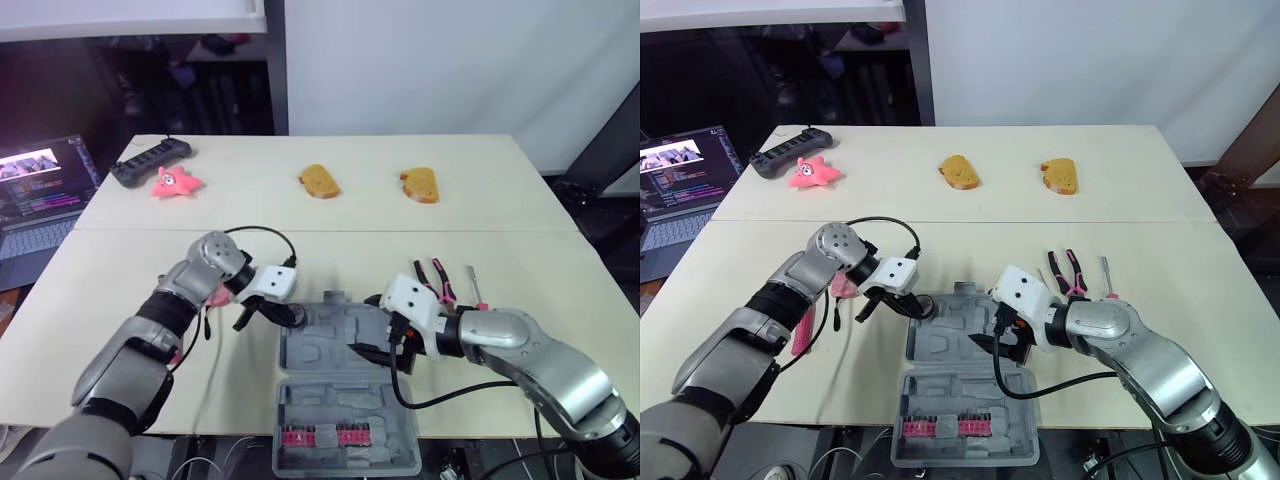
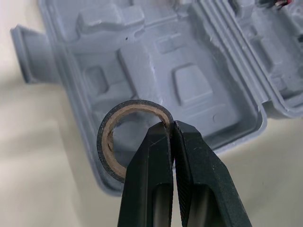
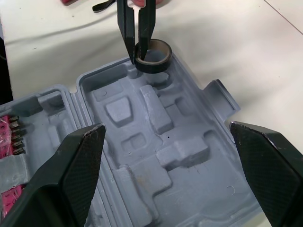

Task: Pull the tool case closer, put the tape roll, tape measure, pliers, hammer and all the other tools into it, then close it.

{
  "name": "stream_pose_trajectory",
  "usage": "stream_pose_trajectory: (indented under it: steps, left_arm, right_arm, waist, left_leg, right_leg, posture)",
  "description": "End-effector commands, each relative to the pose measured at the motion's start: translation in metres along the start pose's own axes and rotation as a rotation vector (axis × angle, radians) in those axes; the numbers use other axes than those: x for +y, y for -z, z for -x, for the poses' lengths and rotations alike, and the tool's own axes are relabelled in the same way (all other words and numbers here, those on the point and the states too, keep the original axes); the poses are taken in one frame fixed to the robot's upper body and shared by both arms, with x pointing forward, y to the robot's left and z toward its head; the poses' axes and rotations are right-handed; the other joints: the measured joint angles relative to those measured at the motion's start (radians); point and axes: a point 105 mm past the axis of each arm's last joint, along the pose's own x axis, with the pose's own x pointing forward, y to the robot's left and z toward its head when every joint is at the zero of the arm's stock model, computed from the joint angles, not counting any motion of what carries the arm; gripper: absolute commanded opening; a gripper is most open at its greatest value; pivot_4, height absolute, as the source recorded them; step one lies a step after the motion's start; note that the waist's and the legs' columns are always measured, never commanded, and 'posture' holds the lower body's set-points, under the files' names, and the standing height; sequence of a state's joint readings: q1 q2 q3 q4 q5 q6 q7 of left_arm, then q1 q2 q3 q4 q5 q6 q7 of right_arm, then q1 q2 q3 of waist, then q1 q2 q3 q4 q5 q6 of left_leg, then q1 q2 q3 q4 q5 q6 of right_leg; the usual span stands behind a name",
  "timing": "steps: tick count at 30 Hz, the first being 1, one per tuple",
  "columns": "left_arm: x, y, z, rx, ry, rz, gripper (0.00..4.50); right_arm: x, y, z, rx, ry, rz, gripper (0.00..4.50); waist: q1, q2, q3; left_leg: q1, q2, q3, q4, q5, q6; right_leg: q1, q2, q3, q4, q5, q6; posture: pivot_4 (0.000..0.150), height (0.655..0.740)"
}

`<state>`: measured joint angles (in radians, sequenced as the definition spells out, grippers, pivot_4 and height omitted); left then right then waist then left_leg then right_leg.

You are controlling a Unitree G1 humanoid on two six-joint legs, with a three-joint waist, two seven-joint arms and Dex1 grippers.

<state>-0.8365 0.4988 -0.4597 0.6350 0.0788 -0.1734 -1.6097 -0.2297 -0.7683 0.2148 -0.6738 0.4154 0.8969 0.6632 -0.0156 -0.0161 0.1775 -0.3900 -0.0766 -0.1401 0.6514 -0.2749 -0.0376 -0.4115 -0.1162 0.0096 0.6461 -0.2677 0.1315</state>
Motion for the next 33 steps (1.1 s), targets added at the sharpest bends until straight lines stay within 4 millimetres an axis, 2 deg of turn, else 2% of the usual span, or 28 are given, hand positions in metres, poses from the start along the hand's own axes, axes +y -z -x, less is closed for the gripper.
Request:
stream_pose_trajectory:
  steps: [1, 12, 16, 21, 22, 26, 32, 33]
  left_arm:
    - [0.002, -0.004, 0.003, 0.021, 0.002, -0.037, 0.06]
    - [0.001, -0.003, 0.002, 0.025, 0.006, -0.028, 0.06]
    - [0.001, -0.003, 0.002, 0.025, 0.004, -0.029, 1.48]
    - [0.006, -0.009, 0.009, 0.013, -0.022, -0.042, 4.18]
    - [0.007, -0.010, 0.010, 0.007, -0.028, -0.036, 4.45]
    - [0.009, -0.013, 0.021, 0.002, -0.049, -0.036, 4.45]
    - [0.012, -0.021, 0.027, -0.129, -0.115, 0.026, 4.45]
    - [0.011, -0.022, 0.027, -0.154, -0.124, 0.044, 4.22]
  right_arm:
    - [0.000, -0.011, 0.006, -0.040, 0.020, 0.029, 4.50]
    - [-0.003, -0.012, 0.005, -0.041, 0.034, 0.025, 4.50]
    - [-0.003, -0.012, 0.004, -0.043, 0.037, 0.025, 4.50]
    - [-0.003, -0.012, 0.004, -0.045, 0.039, 0.026, 4.50]
    - [-0.003, -0.012, 0.004, -0.045, 0.039, 0.026, 4.50]
    - [-0.004, -0.012, 0.004, -0.047, 0.038, 0.026, 4.50]
    - [-0.004, -0.012, 0.003, -0.048, 0.038, 0.026, 4.50]
    - [-0.004, -0.012, 0.003, -0.049, 0.038, 0.025, 4.50]
  waist:
    - [0.001, 0.000, 0.000]
    - [0.001, 0.000, 0.000]
    - [0.001, 0.000, 0.000]
    - [0.001, 0.000, 0.000]
    - [0.001, 0.000, 0.000]
    - [0.000, 0.000, 0.000]
    - [0.001, 0.000, 0.000]
    - [0.001, 0.000, 0.000]
  left_leg:
    - [0.000, 0.000, 0.000, 0.000, 0.000, 0.000]
    - [0.000, 0.000, 0.000, 0.000, 0.000, 0.000]
    - [0.000, 0.000, 0.000, 0.000, 0.000, 0.000]
    - [0.000, 0.000, 0.000, 0.000, 0.000, 0.000]
    - [0.000, 0.000, 0.000, 0.000, 0.000, 0.000]
    - [0.000, 0.000, 0.000, 0.000, 0.000, 0.000]
    - [0.000, 0.000, 0.000, 0.001, 0.000, 0.000]
    - [0.000, 0.000, 0.000, 0.001, 0.000, 0.000]
  right_leg:
    - [0.000, 0.000, 0.000, 0.000, 0.000, 0.000]
    - [0.000, 0.000, 0.000, 0.000, 0.000, 0.000]
    - [0.000, 0.000, 0.000, 0.000, 0.000, 0.000]
    - [0.000, 0.000, 0.000, 0.000, 0.000, 0.000]
    - [0.000, 0.000, 0.000, 0.000, 0.000, 0.000]
    - [0.000, 0.000, 0.000, 0.000, 0.000, 0.000]
    - [0.000, 0.000, 0.000, 0.001, 0.000, 0.000]
    - [0.000, 0.000, 0.000, 0.001, 0.000, 0.000]
  posture:
    - [0.150, 0.7400]
    - [0.150, 0.7400]
    - [0.150, 0.7400]
    - [0.150, 0.7400]
    - [0.150, 0.7400]
    - [0.150, 0.7400]
    - [0.150, 0.7400]
    - [0.150, 0.7400]
